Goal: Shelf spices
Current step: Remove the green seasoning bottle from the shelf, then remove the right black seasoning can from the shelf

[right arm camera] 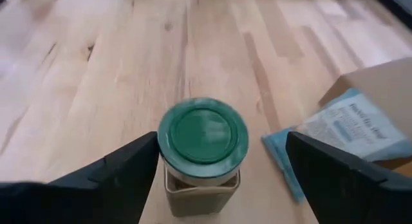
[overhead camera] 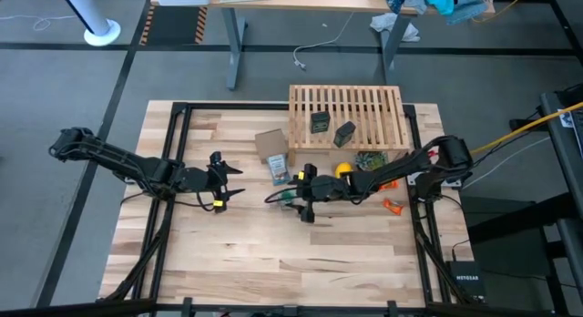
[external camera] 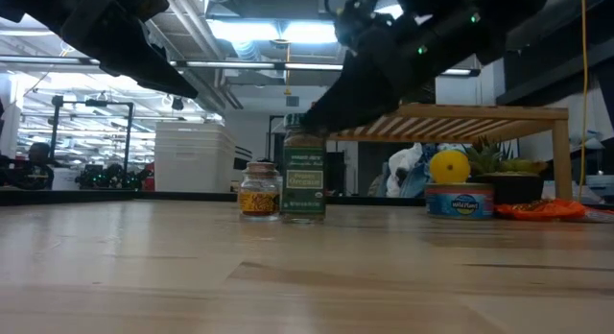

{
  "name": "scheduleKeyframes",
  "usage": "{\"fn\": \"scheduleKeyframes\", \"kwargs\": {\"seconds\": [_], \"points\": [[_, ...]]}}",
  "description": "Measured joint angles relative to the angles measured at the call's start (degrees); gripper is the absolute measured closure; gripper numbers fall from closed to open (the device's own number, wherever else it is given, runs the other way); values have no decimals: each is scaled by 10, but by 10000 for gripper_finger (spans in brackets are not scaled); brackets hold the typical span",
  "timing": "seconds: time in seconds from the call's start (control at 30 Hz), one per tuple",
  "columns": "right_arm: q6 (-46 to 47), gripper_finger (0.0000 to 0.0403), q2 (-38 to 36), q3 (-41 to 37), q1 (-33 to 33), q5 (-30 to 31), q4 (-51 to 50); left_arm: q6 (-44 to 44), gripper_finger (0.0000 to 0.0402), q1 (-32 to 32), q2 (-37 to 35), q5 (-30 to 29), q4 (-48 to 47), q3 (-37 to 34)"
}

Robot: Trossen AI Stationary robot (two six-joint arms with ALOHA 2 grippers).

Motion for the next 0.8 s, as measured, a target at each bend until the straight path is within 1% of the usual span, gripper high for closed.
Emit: {"fn": "scheduleKeyframes", "kwargs": {"seconds": [0.27,0.5,0.8], "points": [[-13,61,-58,0,0,31,-33,0,141,0,0,0,0,0],[-21,61,-128,0,0,81,-95,0,141,0,0,0,-1,0],[-23,61,-214,0,0,91,-167,0,141,0,0,0,-1,0]]}}
